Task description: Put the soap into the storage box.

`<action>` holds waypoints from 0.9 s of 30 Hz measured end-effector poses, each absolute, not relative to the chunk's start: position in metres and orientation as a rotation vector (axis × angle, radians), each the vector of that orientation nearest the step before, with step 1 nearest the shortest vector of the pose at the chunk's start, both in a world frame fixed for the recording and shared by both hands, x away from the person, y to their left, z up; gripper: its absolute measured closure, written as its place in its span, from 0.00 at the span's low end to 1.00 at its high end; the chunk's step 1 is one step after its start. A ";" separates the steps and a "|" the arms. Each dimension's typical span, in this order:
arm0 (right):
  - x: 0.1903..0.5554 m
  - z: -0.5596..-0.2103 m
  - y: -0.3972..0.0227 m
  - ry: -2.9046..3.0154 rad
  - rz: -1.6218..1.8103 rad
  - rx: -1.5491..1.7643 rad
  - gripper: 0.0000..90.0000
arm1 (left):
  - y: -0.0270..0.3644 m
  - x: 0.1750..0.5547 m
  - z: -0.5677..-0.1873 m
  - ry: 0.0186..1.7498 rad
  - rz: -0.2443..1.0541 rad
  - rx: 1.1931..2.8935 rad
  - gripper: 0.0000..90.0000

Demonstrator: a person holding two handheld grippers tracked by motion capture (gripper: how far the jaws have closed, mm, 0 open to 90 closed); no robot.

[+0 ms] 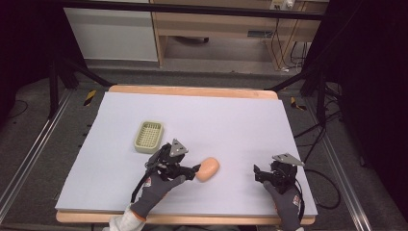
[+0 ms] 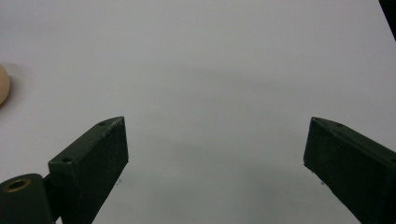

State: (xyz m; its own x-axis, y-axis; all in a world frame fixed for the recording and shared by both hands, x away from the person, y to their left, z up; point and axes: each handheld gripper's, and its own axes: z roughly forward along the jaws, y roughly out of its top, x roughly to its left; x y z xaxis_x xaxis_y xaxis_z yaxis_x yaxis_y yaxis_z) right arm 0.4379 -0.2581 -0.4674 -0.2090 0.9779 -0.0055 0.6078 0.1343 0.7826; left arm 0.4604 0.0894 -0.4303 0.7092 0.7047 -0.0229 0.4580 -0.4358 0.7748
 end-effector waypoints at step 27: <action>0.438 -0.468 -0.257 1.892 0.900 1.518 0.08 | 0.059 0.466 -0.442 0.853 0.366 2.185 0.20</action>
State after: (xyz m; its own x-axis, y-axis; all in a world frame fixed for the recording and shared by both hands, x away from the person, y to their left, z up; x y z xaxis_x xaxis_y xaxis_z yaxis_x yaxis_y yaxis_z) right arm 0.4384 -0.2570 -0.4677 -0.2135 0.9769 -0.0075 0.6106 0.1394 0.7796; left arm 0.4658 0.0594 -0.4421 0.7371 0.6757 -0.0057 0.4617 -0.4975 0.7343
